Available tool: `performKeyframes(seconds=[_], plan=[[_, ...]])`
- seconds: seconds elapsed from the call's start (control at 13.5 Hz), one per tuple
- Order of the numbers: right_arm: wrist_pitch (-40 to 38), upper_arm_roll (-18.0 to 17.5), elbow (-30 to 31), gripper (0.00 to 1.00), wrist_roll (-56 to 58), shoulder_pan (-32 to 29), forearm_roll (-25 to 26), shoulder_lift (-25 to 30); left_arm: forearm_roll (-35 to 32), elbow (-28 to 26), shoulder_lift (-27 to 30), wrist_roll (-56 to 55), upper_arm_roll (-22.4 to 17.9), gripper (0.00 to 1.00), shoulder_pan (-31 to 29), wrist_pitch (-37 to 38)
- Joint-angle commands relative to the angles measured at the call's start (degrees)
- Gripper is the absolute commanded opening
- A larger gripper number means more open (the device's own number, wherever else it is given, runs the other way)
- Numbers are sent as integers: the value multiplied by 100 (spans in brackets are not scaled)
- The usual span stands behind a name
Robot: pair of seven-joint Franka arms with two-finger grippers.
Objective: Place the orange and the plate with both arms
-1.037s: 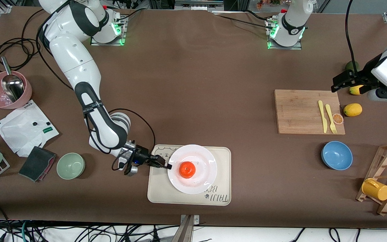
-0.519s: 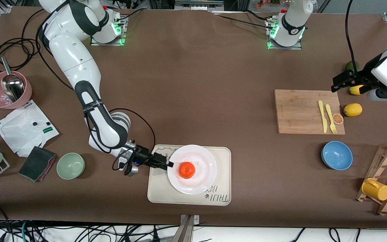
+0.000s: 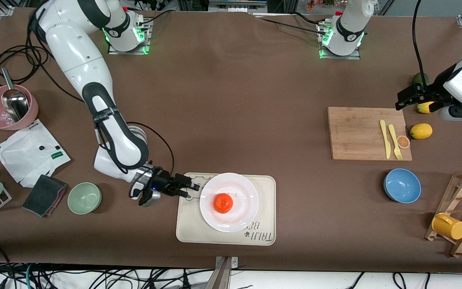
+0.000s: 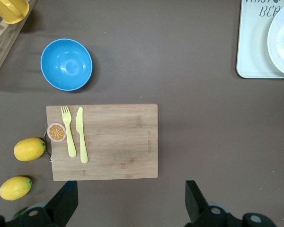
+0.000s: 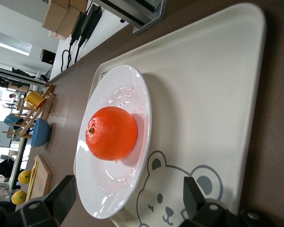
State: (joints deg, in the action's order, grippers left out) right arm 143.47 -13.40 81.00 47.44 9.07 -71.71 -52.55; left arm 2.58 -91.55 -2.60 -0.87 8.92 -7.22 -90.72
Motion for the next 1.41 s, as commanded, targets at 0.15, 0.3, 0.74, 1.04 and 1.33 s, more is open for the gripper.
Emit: performKeyframes(seconds=[0.15,0.3,0.74,1.04,1.33], plan=[[-29,294,1899,100,-734,7,1366,2069,-74,155,-48,-44,23,100,-16,133],[-118,444,2777,100,-885,7,1834,2869,-74,155,-48,-44,23,100,-16,133],[-967,733,3890,100,-2384,7,4133,4428,-74,146,-48,-36,23,100,-25,133],[-2373,918,3335,100,-3327,-2,5831,4928,-74,146,-48,-9,14,100,-34,133],[-4235,1278,2301,100,-3557,-2,6651,5255,-74,146,-48,-36,23,100,-16,133]])
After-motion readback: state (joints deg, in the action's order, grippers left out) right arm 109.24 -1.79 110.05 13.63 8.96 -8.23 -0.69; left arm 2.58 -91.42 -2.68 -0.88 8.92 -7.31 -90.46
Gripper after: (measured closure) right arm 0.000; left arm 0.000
